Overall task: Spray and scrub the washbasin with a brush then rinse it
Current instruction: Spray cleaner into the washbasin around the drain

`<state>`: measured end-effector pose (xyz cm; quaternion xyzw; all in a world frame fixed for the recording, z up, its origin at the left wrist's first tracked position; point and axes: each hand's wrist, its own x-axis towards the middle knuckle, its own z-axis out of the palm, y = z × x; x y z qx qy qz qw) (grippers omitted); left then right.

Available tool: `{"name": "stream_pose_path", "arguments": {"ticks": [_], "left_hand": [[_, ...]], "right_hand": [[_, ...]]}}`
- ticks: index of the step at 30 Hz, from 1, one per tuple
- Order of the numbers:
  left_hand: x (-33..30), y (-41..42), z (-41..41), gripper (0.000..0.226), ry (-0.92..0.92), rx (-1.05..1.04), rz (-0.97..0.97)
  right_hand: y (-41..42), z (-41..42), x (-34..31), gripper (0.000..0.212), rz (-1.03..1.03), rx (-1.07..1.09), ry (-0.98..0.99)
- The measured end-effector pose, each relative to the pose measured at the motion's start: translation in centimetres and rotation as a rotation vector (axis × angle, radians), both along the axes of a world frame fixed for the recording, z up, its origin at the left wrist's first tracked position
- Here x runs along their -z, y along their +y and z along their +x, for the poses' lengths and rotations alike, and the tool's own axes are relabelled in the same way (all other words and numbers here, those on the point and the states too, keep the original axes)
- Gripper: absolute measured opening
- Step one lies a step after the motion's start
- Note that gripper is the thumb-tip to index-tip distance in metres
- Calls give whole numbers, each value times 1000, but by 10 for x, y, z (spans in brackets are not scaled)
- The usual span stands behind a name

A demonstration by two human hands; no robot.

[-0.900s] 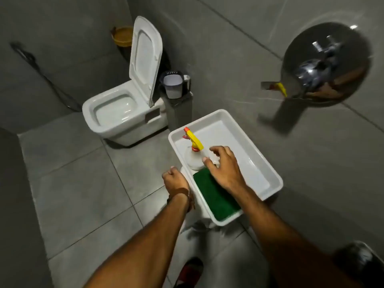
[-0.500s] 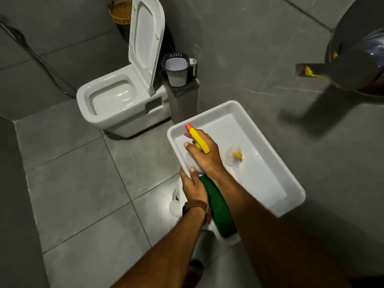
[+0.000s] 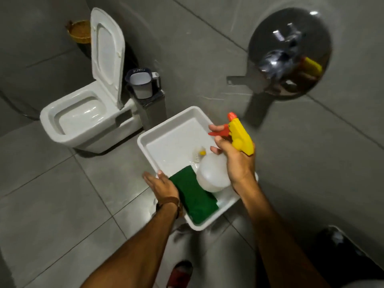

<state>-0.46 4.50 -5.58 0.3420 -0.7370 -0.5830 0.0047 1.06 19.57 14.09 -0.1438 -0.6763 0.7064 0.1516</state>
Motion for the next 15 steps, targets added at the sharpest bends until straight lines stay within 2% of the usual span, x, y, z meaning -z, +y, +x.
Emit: {"name": "stream_pose_path", "arguments": {"ticks": [4,10,15], "left_hand": [[-47,32,29,56,145,218,-113],[-110,119,126,53,319,622,-39],[-137,175,243,51,326,901,21]], "right_hand": [[44,87,-29,68,-44,165,-30],[81,251,-72,75,-45,425,-135],[96,409,-96,67,-18,576,-269]]}}
